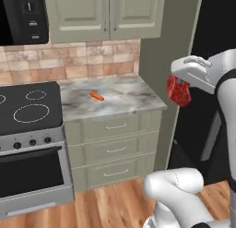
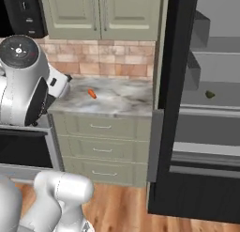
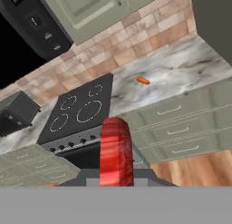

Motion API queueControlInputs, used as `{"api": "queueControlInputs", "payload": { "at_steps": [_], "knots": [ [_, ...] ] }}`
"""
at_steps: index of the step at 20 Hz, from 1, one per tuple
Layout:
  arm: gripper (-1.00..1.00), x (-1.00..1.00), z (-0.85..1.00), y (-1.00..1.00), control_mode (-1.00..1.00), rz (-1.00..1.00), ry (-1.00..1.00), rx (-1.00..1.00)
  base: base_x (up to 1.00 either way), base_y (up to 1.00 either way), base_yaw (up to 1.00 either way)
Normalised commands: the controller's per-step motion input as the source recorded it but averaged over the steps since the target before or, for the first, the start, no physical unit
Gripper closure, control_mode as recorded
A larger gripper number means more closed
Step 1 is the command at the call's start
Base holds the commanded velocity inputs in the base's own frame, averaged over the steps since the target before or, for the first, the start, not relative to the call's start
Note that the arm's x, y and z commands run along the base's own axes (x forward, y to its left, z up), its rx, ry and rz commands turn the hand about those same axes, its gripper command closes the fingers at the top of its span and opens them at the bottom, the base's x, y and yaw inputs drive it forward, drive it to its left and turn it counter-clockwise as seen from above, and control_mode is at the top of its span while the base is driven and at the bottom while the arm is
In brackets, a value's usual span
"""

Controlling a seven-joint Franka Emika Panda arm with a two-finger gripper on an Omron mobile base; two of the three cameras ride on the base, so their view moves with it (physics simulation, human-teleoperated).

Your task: Open the fridge, remove the kiwi, carrot, and steak, and place them on any counter.

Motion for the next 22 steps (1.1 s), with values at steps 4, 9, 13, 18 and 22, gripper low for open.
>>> {"api": "queueControlInputs", "payload": {
  "at_steps": [4, 9, 13, 18, 22],
  "knots": [
    [1.00, 0.00, 0.00, 0.00, 1.00, 0.00, 0.00, 0.00, 1.00, 0.28, -0.10],
    [1.00, 0.00, 0.00, 0.00, 1.00, 0.00, 0.00, 0.00, 0.88, 0.54, -0.08],
    [1.00, 0.00, 0.00, 0.00, 1.00, 0.00, 0.00, 0.00, 0.27, 0.75, -0.01],
    [1.00, 0.00, 0.00, 0.00, 1.00, 0.00, 0.00, 0.00, 0.06, 0.53, 0.00],
    [1.00, 0.81, -0.44, 0.21, -1.00, -0.01, 0.05, 0.00, 0.00, 0.00, 0.00]
  ]
}}
